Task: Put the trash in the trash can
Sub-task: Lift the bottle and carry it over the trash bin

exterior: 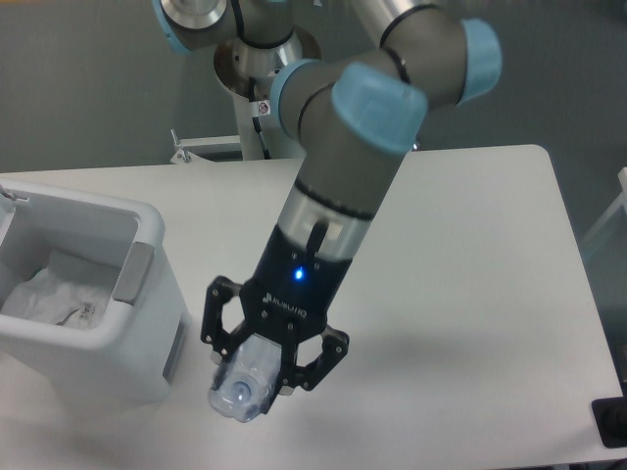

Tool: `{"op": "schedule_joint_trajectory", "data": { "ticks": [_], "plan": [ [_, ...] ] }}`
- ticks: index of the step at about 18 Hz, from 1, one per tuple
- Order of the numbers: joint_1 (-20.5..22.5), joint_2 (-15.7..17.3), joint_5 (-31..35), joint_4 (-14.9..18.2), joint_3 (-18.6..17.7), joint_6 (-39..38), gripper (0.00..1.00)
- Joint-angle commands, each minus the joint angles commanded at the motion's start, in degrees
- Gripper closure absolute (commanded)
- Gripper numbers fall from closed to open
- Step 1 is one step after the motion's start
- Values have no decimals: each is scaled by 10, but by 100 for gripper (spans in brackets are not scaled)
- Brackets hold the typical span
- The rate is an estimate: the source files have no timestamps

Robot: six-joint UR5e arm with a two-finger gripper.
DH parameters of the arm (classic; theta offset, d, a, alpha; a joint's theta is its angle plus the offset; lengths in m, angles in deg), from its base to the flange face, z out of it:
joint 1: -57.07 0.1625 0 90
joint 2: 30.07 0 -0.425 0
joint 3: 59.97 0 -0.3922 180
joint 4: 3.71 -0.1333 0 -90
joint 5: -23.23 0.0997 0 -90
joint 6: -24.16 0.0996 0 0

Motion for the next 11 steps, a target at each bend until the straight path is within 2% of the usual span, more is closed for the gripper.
{"op": "schedule_joint_trajectory", "data": {
  "ticks": [6,11],
  "plan": [
    [-25,19,-70,-4,-4,-1,45],
    [-66,24,-78,-4,-10,-2,45]
  ]
}}
